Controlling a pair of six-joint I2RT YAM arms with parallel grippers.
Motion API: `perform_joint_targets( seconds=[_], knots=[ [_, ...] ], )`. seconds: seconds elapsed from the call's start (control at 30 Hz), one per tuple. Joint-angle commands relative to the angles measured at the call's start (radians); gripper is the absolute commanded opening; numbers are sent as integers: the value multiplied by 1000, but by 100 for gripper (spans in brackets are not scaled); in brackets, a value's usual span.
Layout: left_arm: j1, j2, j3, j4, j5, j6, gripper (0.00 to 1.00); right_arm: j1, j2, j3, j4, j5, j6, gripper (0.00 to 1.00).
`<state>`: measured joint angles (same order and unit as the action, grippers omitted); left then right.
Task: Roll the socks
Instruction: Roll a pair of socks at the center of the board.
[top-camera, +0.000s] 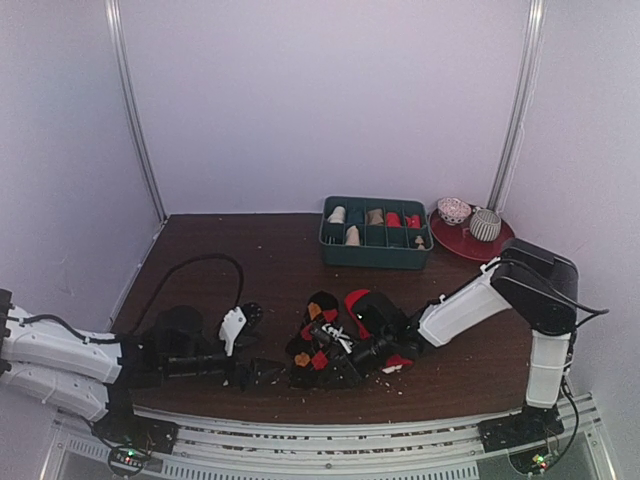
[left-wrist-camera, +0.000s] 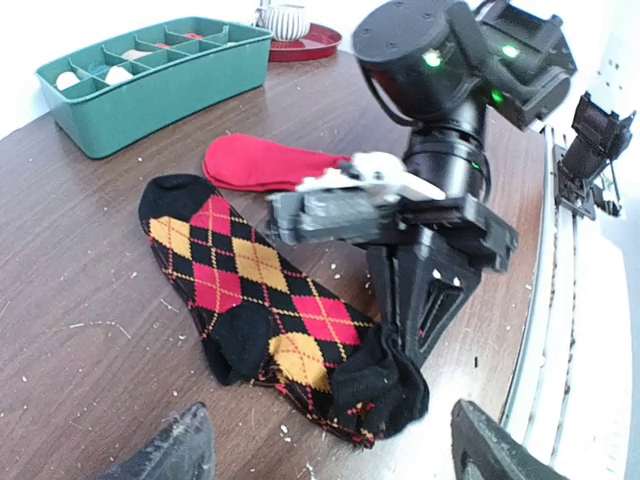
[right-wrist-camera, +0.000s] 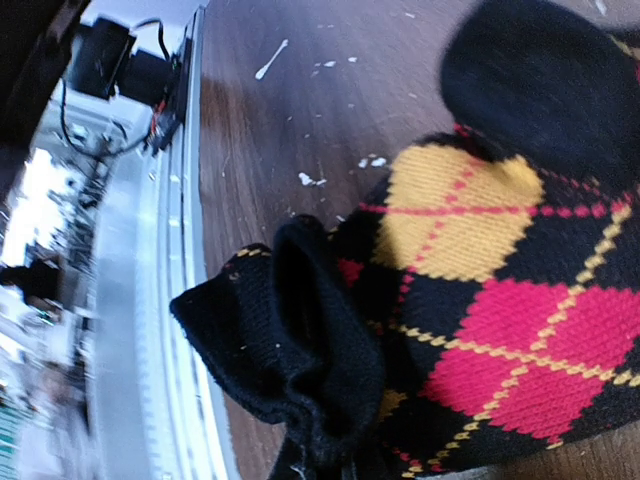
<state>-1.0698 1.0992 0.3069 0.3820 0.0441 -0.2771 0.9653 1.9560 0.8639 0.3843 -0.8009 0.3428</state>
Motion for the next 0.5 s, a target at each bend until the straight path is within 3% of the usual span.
perform_joint_targets(
  seconds=[0.0,0.2,0.47],
  knots=[
    [-6,55,-36,134,32,53,79,-29,87,-29,-113,-60,266,0],
    [-46,263,-8,284,36,78,76,-33,127,8,-181,-46,274,0],
    [-48,420,32,390,105,92,71,-42,137,0,-181,-40,266,0]
  ],
)
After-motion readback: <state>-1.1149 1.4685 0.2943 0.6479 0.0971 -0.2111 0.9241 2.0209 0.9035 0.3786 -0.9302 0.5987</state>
